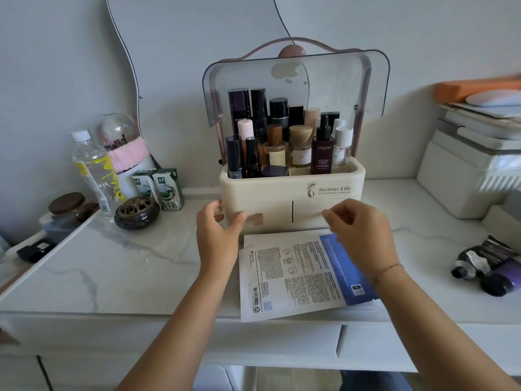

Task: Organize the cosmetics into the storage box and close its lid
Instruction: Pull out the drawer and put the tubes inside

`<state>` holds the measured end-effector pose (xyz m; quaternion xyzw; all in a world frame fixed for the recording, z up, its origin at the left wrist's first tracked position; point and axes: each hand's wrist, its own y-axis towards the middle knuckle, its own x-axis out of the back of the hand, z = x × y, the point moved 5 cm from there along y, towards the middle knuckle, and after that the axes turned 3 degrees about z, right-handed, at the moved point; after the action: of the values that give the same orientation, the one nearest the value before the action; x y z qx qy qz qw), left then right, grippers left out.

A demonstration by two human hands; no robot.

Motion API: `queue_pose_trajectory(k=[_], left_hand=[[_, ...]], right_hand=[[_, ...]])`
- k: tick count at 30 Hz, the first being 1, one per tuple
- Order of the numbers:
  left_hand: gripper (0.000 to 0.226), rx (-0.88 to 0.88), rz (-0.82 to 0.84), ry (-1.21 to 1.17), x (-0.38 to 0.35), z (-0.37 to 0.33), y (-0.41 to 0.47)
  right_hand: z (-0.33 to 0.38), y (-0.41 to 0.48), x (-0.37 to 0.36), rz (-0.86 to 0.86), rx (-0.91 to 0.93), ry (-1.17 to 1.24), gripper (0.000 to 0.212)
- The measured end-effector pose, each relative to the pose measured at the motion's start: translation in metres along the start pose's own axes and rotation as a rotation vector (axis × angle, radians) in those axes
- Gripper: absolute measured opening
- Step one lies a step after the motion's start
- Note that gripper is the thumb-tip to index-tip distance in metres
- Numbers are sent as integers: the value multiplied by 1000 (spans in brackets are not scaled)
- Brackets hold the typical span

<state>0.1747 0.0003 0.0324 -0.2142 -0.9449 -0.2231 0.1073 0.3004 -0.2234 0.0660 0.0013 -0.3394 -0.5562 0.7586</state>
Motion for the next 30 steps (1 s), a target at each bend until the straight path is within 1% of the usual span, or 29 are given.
queue_pose_trajectory(k=[1, 3, 4, 5, 6, 8, 9, 10, 12, 16, 19, 22, 28, 30], left_hand=[[51, -26, -37, -5, 3, -5, -7], [46, -165, -78, -16, 7, -21, -27], [41, -237, -27, -5, 4, -30, -38], [38, -289, 96, 24, -2, -38, -48], [38, -318, 274, 69, -11, -43, -57], [54, -379, 640, 196, -30, -48, -77], [62, -444, 747, 279, -36, -48, -85], [67, -511, 796, 347, -41, -49, -90], [68, -573, 806, 415, -45, -47, -93], [73, -545, 846, 447, -47, -41, -90], [72, -520, 874, 429, -48, -38, -87], [71, -510, 902, 407, -49, -37, -87], [70, -514, 917, 388, -50, -39, -85], [58, -493, 882, 323, -47, -38, -84]], right_hand=[[-5, 0, 8, -46, -12, -4, 16], [-16, 2, 14, -60, -44, -22, 12], [-19, 3, 13, -34, -60, -23, 13], [-22, 3, 11, -4, -72, -20, 14], [-24, 4, 8, 18, -76, -17, 16], [-26, 5, 3, 38, -78, -8, 17], [-26, 6, 1, 44, -84, 7, 17], [-27, 8, -1, 49, -96, 32, 16], [-29, 11, -4, 60, -138, 133, 14], [-31, 14, -10, 73, -236, 396, 13], [-31, 14, -12, 100, -275, 516, 15], [-28, 11, -9, 133, -277, 546, 18], [-16, -19, 8, 170, -235, 529, 15], [-10, -35, 16, 177, -227, 568, 14]])
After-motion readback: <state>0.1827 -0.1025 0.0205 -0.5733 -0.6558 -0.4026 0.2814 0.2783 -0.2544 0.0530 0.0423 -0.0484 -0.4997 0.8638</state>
